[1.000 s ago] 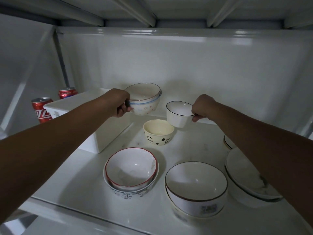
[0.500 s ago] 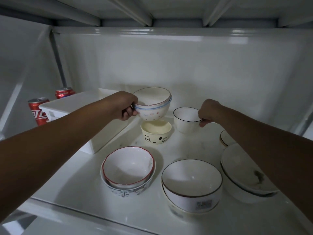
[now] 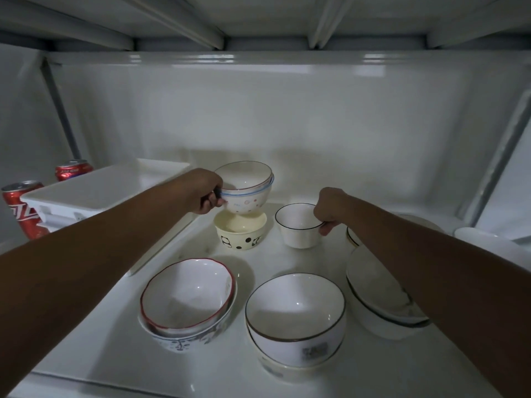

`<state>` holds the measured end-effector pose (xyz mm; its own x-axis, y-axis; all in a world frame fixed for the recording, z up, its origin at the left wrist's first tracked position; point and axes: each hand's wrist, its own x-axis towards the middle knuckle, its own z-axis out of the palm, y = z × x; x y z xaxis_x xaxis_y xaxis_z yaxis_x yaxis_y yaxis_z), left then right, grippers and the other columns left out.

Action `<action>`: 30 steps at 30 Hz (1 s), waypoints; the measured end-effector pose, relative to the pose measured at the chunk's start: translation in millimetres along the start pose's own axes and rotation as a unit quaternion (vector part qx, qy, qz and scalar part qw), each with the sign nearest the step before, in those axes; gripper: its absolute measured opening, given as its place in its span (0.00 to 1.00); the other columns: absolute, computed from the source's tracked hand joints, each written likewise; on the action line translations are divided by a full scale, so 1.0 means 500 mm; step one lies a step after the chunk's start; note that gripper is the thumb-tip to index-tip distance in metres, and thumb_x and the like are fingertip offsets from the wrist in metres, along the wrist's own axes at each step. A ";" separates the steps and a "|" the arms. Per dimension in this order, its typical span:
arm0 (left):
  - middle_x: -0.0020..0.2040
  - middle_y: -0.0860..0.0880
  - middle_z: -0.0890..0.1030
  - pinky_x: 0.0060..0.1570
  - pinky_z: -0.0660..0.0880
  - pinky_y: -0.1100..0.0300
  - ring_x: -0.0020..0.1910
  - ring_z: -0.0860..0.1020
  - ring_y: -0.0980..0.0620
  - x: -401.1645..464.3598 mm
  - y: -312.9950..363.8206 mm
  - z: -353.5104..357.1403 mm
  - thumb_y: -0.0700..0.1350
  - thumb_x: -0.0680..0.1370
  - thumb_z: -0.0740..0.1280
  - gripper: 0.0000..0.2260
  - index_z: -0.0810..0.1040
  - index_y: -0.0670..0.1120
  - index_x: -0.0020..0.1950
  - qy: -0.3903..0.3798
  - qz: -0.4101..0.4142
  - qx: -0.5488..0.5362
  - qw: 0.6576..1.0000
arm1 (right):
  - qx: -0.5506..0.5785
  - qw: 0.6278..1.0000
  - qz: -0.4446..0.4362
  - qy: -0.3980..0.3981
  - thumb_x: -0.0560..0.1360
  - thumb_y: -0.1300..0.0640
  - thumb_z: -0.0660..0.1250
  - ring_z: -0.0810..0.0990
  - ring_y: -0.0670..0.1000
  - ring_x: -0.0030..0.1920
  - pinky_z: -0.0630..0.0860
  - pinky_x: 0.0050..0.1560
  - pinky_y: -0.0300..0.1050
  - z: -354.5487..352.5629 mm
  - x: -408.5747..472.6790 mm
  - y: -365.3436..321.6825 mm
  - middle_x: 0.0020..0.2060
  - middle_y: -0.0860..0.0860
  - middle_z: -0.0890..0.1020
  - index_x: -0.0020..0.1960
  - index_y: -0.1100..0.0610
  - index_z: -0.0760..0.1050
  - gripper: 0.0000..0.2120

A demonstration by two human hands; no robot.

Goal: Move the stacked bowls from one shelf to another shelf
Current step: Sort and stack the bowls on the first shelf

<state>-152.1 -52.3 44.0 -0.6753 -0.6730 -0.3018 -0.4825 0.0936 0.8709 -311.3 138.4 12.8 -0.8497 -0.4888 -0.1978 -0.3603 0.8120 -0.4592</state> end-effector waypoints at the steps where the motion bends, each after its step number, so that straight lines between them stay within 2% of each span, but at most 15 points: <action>1: 0.18 0.47 0.72 0.17 0.57 0.74 0.12 0.61 0.59 0.005 -0.002 0.003 0.38 0.78 0.52 0.14 0.70 0.39 0.34 -0.001 -0.001 -0.003 1.000 | 0.048 0.999 -0.004 -0.007 0.76 0.68 0.68 0.78 0.51 0.33 0.74 0.25 0.33 0.000 0.006 0.002 0.31 0.55 0.80 0.45 0.67 0.74 0.03; 3: 0.18 0.47 0.72 0.17 0.58 0.74 0.12 0.61 0.59 0.014 -0.002 0.012 0.38 0.78 0.51 0.13 0.69 0.40 0.35 -0.004 -0.006 -0.012 1.000 | 0.056 0.998 -0.018 -0.018 0.77 0.67 0.67 0.81 0.53 0.37 0.77 0.28 0.33 0.003 0.009 0.003 0.40 0.57 0.80 0.55 0.69 0.76 0.08; 4: 0.18 0.47 0.72 0.17 0.58 0.74 0.12 0.61 0.59 0.018 0.001 0.018 0.37 0.78 0.51 0.13 0.69 0.40 0.35 -0.005 -0.007 -0.017 1.000 | 0.025 0.999 -0.006 -0.037 0.79 0.60 0.68 0.83 0.55 0.42 0.76 0.34 0.34 0.007 0.010 0.002 0.38 0.55 0.78 0.50 0.68 0.77 0.09; 5: 0.18 0.46 0.73 0.17 0.58 0.74 0.12 0.61 0.59 0.025 0.006 0.025 0.37 0.78 0.51 0.12 0.69 0.40 0.36 -0.006 -0.007 -0.020 1.000 | 0.001 0.999 0.008 -0.039 0.80 0.51 0.67 0.84 0.57 0.49 0.75 0.40 0.36 0.006 0.010 0.001 0.36 0.54 0.77 0.40 0.65 0.74 0.19; 6: 0.18 0.46 0.73 0.17 0.58 0.74 0.12 0.61 0.59 0.030 0.012 0.034 0.37 0.77 0.52 0.12 0.69 0.40 0.37 -0.009 -0.006 -0.024 1.000 | -0.114 0.993 -0.024 -0.003 0.80 0.43 0.65 0.83 0.59 0.54 0.75 0.45 0.40 0.014 0.008 0.011 0.37 0.55 0.80 0.34 0.63 0.69 0.26; 8: 0.19 0.46 0.73 0.17 0.59 0.73 0.12 0.62 0.59 0.038 0.026 0.055 0.37 0.78 0.52 0.11 0.70 0.40 0.38 -0.020 -0.004 -0.031 0.999 | -0.225 0.972 -0.065 0.025 0.78 0.37 0.62 0.83 0.60 0.55 0.75 0.51 0.43 0.011 0.003 0.010 0.47 0.59 0.85 0.36 0.63 0.73 0.30; 10: 0.19 0.46 0.74 0.17 0.59 0.73 0.13 0.62 0.59 0.042 0.041 0.083 0.37 0.78 0.52 0.11 0.71 0.40 0.38 -0.039 -0.001 -0.029 0.999 | -0.181 0.980 -0.074 0.038 0.78 0.39 0.65 0.83 0.58 0.53 0.74 0.42 0.41 -0.010 0.001 0.008 0.41 0.55 0.84 0.44 0.61 0.81 0.24; 12: 0.19 0.47 0.73 0.17 0.59 0.73 0.13 0.63 0.60 0.041 0.051 0.113 0.37 0.77 0.53 0.12 0.71 0.41 0.37 -0.058 0.004 -0.014 0.998 | 0.044 0.995 -0.051 0.069 0.78 0.47 0.69 0.79 0.54 0.48 0.67 0.31 0.36 -0.025 0.004 0.002 0.32 0.49 0.74 0.49 0.56 0.82 0.12; 14: 0.19 0.47 0.73 0.17 0.59 0.73 0.13 0.63 0.60 0.041 0.057 0.144 0.37 0.77 0.54 0.11 0.71 0.40 0.37 -0.073 0.006 0.001 0.997 | 0.327 0.943 -0.021 0.051 0.81 0.56 0.64 0.78 0.54 0.42 0.76 0.31 0.37 -0.048 0.010 0.017 0.34 0.53 0.73 0.55 0.56 0.76 0.06; 15: 0.19 0.47 0.74 0.17 0.59 0.73 0.13 0.63 0.60 0.041 0.059 0.157 0.38 0.77 0.54 0.11 0.71 0.41 0.37 -0.080 0.007 0.008 0.997 | 0.351 0.934 -0.023 0.060 0.82 0.58 0.60 0.79 0.56 0.38 0.81 0.36 0.42 -0.051 0.015 0.028 0.35 0.56 0.76 0.53 0.60 0.74 0.07; 17: 0.19 0.47 0.74 0.17 0.59 0.73 0.13 0.63 0.60 0.040 0.060 0.179 0.38 0.78 0.55 0.11 0.71 0.41 0.37 -0.089 0.009 0.025 0.996 | 0.371 0.928 -0.017 0.019 0.82 0.53 0.58 0.80 0.57 0.32 0.82 0.42 0.49 -0.057 0.015 0.041 0.34 0.60 0.78 0.50 0.63 0.72 0.13; 19: 0.19 0.47 0.74 0.17 0.59 0.73 0.13 0.64 0.59 0.041 0.059 0.193 0.39 0.78 0.56 0.10 0.70 0.41 0.37 -0.093 0.013 0.038 0.995 | 0.347 0.937 -0.032 0.001 0.82 0.51 0.60 0.79 0.57 0.31 0.83 0.38 0.48 -0.052 0.003 0.047 0.36 0.61 0.77 0.51 0.63 0.71 0.14; 24: 0.20 0.46 0.75 0.18 0.60 0.73 0.14 0.65 0.59 0.047 0.057 0.196 0.40 0.78 0.58 0.08 0.70 0.41 0.39 -0.097 0.027 0.054 0.993 | 0.295 0.955 -0.035 0.020 0.76 0.64 0.62 0.81 0.59 0.31 0.84 0.47 0.55 -0.046 0.012 0.059 0.34 0.63 0.79 0.51 0.68 0.74 0.08; 28: 0.20 0.47 0.75 0.19 0.60 0.73 0.14 0.66 0.59 0.047 0.048 0.186 0.45 0.79 0.59 0.09 0.70 0.43 0.41 -0.107 0.021 0.081 0.991 | 0.247 0.968 -0.031 -0.004 0.77 0.65 0.59 0.79 0.57 0.28 0.82 0.44 0.53 -0.032 0.017 0.054 0.32 0.62 0.78 0.45 0.66 0.72 0.05; 30: 0.20 0.48 0.75 0.19 0.60 0.72 0.15 0.66 0.59 0.048 0.037 0.183 0.48 0.80 0.59 0.12 0.71 0.42 0.40 -0.110 0.023 0.084 0.990 | 0.211 0.977 -0.030 -0.002 0.76 0.65 0.58 0.77 0.55 0.26 0.80 0.33 0.46 -0.028 0.014 0.049 0.31 0.62 0.78 0.43 0.65 0.72 0.06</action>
<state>-228.5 0.2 17.4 -0.7943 -0.4916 -0.3569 -0.5227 0.2538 0.8139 -331.7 159.2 12.1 -0.8298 -0.5340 -0.1622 -0.2182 0.5779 -0.7864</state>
